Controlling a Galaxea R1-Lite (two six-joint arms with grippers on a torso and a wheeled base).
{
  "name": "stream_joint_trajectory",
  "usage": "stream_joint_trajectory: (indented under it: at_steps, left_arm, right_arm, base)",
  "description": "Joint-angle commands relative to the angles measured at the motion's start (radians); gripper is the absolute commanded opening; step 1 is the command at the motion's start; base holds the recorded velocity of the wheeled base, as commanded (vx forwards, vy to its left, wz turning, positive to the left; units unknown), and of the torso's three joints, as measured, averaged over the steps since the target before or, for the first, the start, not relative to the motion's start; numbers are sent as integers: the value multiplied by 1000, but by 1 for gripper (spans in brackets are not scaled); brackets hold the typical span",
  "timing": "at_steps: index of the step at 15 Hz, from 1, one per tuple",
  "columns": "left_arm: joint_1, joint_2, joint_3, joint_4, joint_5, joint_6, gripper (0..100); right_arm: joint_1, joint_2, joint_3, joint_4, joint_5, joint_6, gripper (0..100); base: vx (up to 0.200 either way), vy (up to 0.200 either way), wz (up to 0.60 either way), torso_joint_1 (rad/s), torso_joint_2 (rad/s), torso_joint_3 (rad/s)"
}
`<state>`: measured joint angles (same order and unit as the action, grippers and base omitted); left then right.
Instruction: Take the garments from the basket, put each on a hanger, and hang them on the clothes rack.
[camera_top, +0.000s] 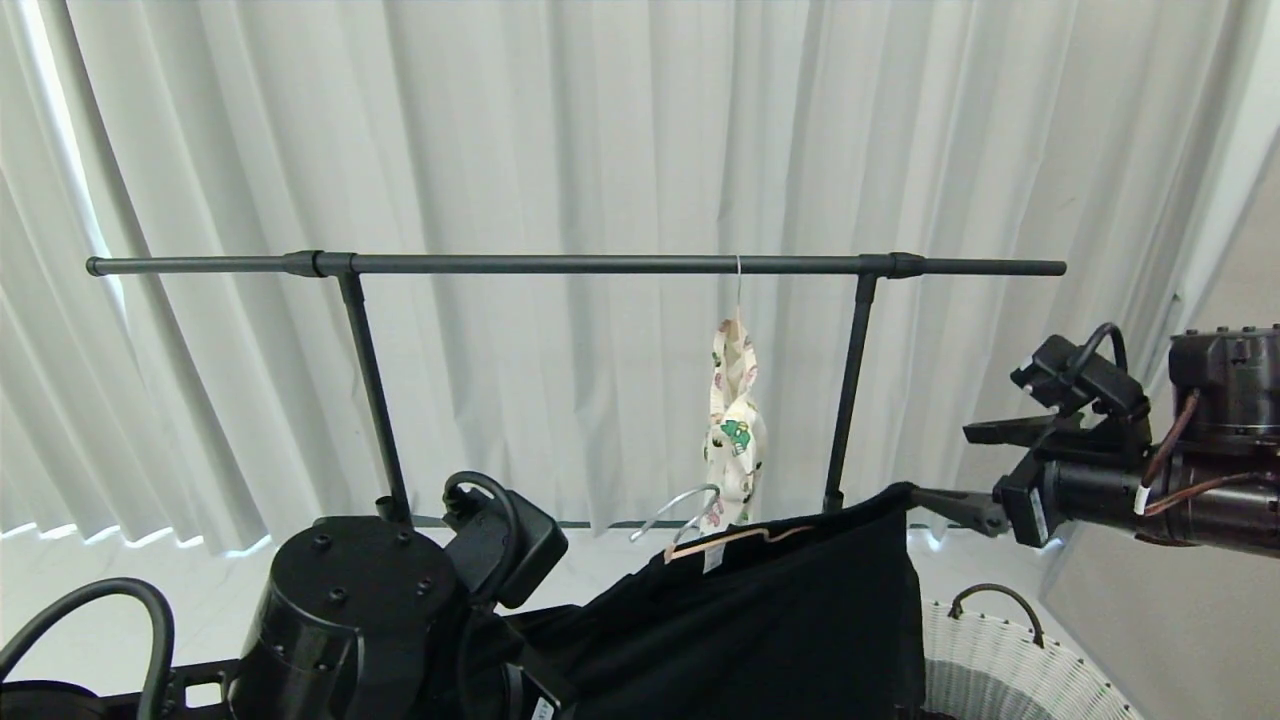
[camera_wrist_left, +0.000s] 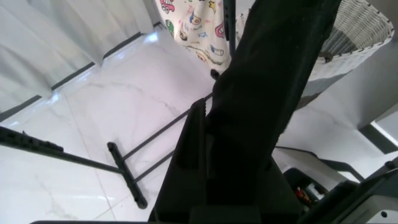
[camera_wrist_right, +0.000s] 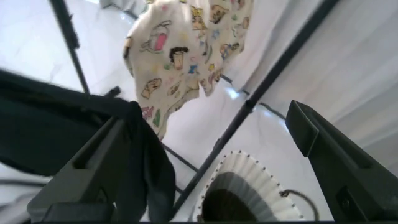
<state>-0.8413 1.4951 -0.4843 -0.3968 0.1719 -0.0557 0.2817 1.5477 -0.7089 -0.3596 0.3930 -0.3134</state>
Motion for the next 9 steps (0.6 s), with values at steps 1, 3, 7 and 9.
stream_joint_trajectory:
  at_steps: [1, 3, 7, 9]
  left_arm:
    - [4, 1, 0, 0, 1, -3, 0]
    - [27, 8, -5, 0, 26, 2, 0]
    - [-35, -12, -22, 0, 34, 1, 0]
    - [-104, -15, -17, 0, 11, -1, 0]
  right_arm:
    - [8, -29, -29, 93, 52, -55, 100]
    - [16, -58, -76, 245, 201, -58, 100]
    - [54, -43, -118, 340, 227, -171, 100]
    - [111, -41, -119, 392, 227, -325, 100]
  base:
    - [0, 0, 0, 0, 0, 0]
    - [0, 0, 0, 0, 0, 0]
    - [0, 0, 0, 0, 0, 0]
    - [0, 0, 0, 0, 0, 0]
